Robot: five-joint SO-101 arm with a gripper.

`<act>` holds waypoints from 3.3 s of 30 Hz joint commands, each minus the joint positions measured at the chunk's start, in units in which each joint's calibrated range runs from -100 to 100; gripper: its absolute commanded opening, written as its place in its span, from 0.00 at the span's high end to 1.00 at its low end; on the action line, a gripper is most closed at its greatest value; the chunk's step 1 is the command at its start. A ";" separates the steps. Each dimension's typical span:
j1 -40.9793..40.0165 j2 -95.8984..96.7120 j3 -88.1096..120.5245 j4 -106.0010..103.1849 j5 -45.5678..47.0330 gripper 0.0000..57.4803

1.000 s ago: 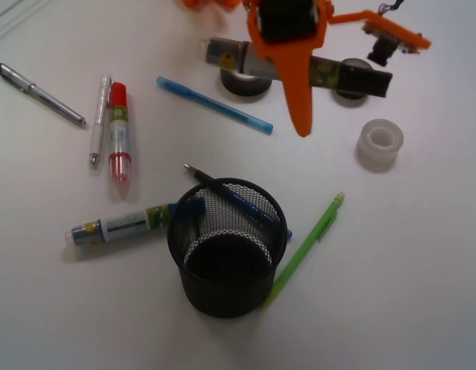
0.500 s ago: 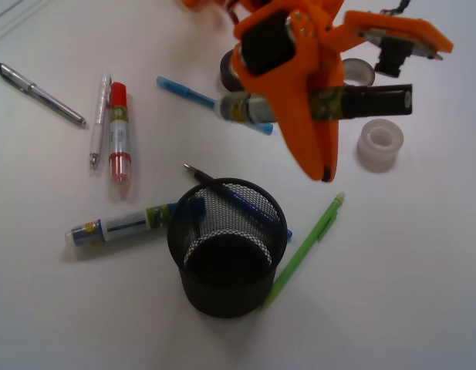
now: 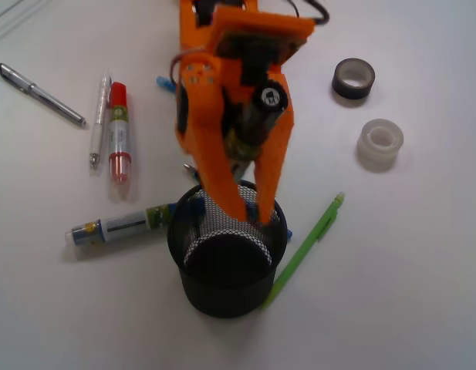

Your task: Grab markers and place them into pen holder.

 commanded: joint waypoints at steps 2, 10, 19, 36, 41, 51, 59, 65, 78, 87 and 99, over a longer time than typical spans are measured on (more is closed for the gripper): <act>-0.22 5.31 -2.92 -16.51 -2.93 0.99; -0.29 6.75 -2.92 -19.92 -2.64 0.99; -1.34 6.92 -2.92 -20.27 -2.59 0.48; -1.64 -2.26 -2.92 -4.35 7.62 0.46; -1.04 -17.81 -2.92 25.14 17.44 0.46; 5.24 -25.80 -2.83 60.57 24.76 0.46; 10.25 -24.53 -1.20 83.23 18.46 0.46; 11.74 -23.08 -1.11 94.78 9.96 0.46; 12.72 -9.91 -1.74 100.55 4.30 0.46; 16.08 -8.97 -1.02 100.73 4.35 0.46; 12.12 -9.82 9.04 100.64 0.83 0.47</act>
